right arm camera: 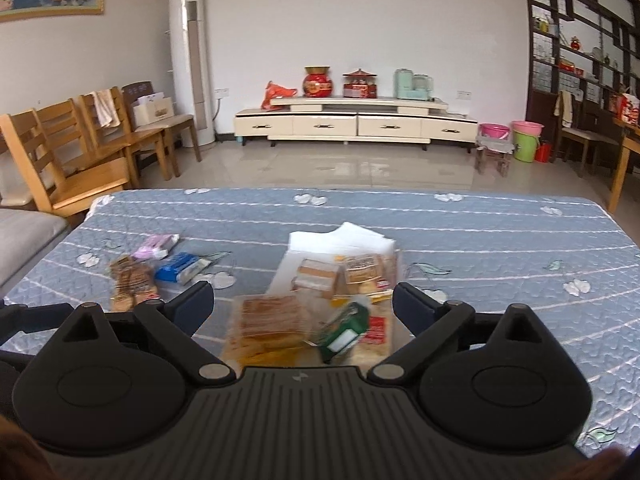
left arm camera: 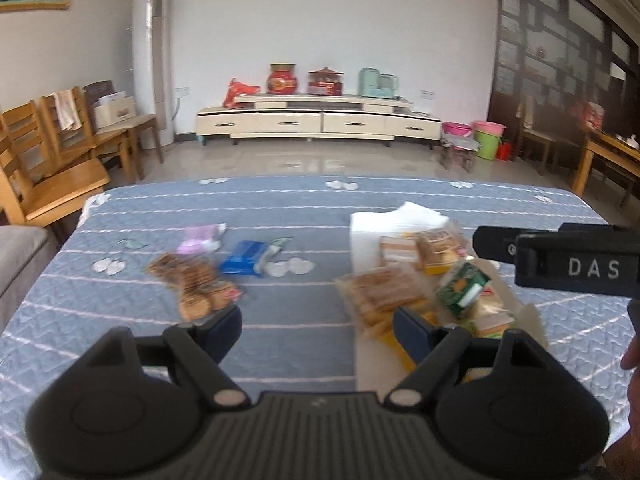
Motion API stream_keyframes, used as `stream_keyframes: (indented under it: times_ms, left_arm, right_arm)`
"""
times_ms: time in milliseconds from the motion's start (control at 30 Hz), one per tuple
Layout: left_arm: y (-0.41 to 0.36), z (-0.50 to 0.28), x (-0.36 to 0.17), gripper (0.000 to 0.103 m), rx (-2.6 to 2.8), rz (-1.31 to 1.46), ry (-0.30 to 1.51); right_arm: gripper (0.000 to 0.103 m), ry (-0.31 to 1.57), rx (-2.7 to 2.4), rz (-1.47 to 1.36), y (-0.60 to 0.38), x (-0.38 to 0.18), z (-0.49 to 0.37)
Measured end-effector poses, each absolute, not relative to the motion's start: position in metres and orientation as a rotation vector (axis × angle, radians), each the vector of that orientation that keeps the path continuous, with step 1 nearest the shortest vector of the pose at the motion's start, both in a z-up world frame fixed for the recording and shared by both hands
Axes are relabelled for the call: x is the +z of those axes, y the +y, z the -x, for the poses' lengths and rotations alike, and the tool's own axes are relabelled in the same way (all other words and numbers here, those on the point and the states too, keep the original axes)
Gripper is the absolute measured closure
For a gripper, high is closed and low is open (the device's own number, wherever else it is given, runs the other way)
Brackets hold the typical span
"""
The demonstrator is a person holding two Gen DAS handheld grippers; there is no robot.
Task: Organize snacks
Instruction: 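Grasp the clear cookie bag with the left tool while the right tool grasps the blue pack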
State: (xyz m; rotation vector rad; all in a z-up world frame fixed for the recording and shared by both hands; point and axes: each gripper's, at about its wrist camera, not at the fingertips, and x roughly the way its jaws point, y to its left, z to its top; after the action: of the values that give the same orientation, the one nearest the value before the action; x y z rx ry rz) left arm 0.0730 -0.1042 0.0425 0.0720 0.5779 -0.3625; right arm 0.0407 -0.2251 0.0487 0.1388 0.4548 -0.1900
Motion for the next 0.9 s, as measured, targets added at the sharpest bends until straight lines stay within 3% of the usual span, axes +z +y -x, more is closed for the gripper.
stream_keyframes:
  times_ms: [300,433,900]
  left_arm:
    - [-0.066,-0.089,0.024,0.019,-0.284,-0.022,0.622]
    - [-0.05,-0.104,0.014,0.01,-0.234,0.005,0.64]
    - [-0.053,-0.227,-0.022,0.001,-0.052,0.033,0.7]
  right_arm:
    - [0.0,0.482,-0.123,-0.106,-0.199,0.041,-0.061]
    - [0.0,0.496,-0.1,-0.101,-0.191,0.036,-0.068]
    - [0.0,0.498,-0.062,-0.1,-0.191,0.027,-0.086]
